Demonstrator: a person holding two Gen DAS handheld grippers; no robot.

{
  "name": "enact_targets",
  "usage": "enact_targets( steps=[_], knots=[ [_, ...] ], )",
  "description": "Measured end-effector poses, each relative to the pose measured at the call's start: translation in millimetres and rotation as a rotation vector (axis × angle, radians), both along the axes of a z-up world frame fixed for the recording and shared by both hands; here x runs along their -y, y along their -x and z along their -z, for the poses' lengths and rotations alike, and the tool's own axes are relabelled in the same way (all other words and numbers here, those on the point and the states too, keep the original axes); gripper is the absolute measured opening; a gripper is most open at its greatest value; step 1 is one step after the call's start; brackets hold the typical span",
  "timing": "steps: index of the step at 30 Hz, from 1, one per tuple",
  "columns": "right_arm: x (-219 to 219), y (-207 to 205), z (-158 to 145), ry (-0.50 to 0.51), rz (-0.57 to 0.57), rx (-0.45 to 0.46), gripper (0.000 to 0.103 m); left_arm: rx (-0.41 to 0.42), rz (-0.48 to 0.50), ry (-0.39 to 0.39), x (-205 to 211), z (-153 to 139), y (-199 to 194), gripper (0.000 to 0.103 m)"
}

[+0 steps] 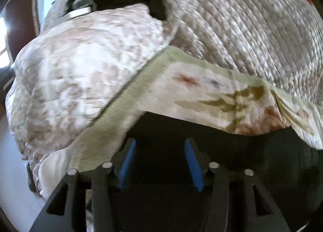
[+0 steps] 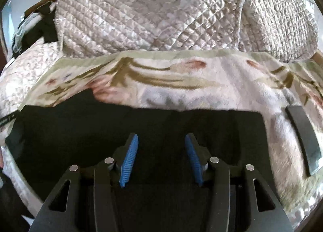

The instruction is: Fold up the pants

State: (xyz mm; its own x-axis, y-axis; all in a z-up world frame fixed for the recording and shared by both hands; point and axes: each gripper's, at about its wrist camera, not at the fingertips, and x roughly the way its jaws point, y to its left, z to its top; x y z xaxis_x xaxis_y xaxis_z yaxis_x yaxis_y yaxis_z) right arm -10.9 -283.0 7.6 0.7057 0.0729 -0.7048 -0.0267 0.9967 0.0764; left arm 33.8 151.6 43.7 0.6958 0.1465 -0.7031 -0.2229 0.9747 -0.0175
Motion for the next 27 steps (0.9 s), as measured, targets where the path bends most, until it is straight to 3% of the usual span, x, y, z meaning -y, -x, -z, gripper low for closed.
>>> enact_targets(
  steps=[4,12,19,22,24,27],
  knots=[
    [-16.5,10.0,4.8,-0.021,-0.076,-0.007,0.049,-0.002,-0.01,0.045,-18.4,-2.4,9.6,0.059],
    [-55.6,18.9,7.1,-0.029,-0.251,0.004,0.054,-0.031,-0.012,0.058,-23.1,3.7,16.6,0.064],
    [-63.3,19.1,13.1,-0.026,-0.275,-0.01,0.054,-0.108,-0.023,0.065,-32.1,24.8,7.0,0.073],
    [-61.3,18.7,12.6,-0.047,-0.268,-0.012,0.054,-0.103,-0.005,0.038,-28.7,29.2,6.2,0.077],
    [-60.7,18.8,12.6,-0.052,-0.267,-0.012,0.054,-0.103,0.0,0.021,-24.5,30.2,6.4,0.077],
    [-60.3,18.4,11.6,-0.057,-0.266,-0.01,0.054,-0.098,0.034,0.028,-19.6,29.2,5.4,0.058]
  ],
)
